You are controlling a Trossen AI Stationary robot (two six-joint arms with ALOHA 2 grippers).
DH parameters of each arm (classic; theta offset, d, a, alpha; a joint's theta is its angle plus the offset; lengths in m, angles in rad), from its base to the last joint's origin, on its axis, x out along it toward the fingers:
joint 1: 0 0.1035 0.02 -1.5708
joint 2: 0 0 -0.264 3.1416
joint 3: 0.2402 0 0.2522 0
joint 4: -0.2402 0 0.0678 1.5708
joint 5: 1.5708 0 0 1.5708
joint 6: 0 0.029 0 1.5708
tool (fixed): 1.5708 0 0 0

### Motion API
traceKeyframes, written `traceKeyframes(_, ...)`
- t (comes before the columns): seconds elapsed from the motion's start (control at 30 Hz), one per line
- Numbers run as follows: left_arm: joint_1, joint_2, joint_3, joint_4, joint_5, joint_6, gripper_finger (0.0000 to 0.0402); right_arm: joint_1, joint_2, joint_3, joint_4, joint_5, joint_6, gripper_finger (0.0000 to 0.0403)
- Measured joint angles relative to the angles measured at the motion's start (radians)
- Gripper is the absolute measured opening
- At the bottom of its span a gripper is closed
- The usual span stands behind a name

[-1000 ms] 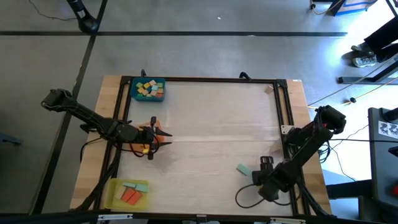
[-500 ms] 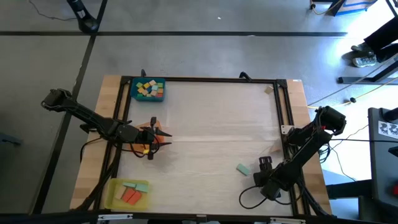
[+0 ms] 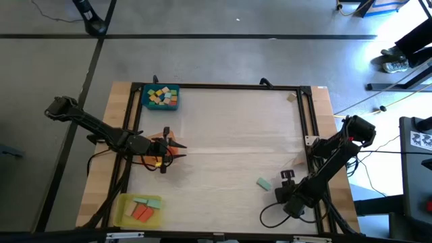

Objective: Sort blocks by size
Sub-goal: Put the light brown rectangular block into the yellow bin

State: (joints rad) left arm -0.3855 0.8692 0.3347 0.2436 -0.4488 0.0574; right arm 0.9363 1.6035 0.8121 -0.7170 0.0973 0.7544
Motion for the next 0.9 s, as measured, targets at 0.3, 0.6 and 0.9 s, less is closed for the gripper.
traceKeyframes(0.3, 0.0, 0.0, 0.0, 0.003, 0.0, -0.002, 0.0129, -0.001, 0.004, 0.022, -0.023, -0.003, 0.222, 0.0131)
traceKeyframes(0.6, 0.001, 0.0, -0.001, 0.029, 0.0, -0.002, 0.0129, -0.094, 0.002, 0.137, -0.063, -0.064, 0.394, 0.013)
traceKeyframes(0.9, 0.018, 0.0, -0.001, 0.07, 0.0, -0.064, 0.0172, -0.238, -0.001, 0.247, -0.062, 0.095, 0.226, 0.013)
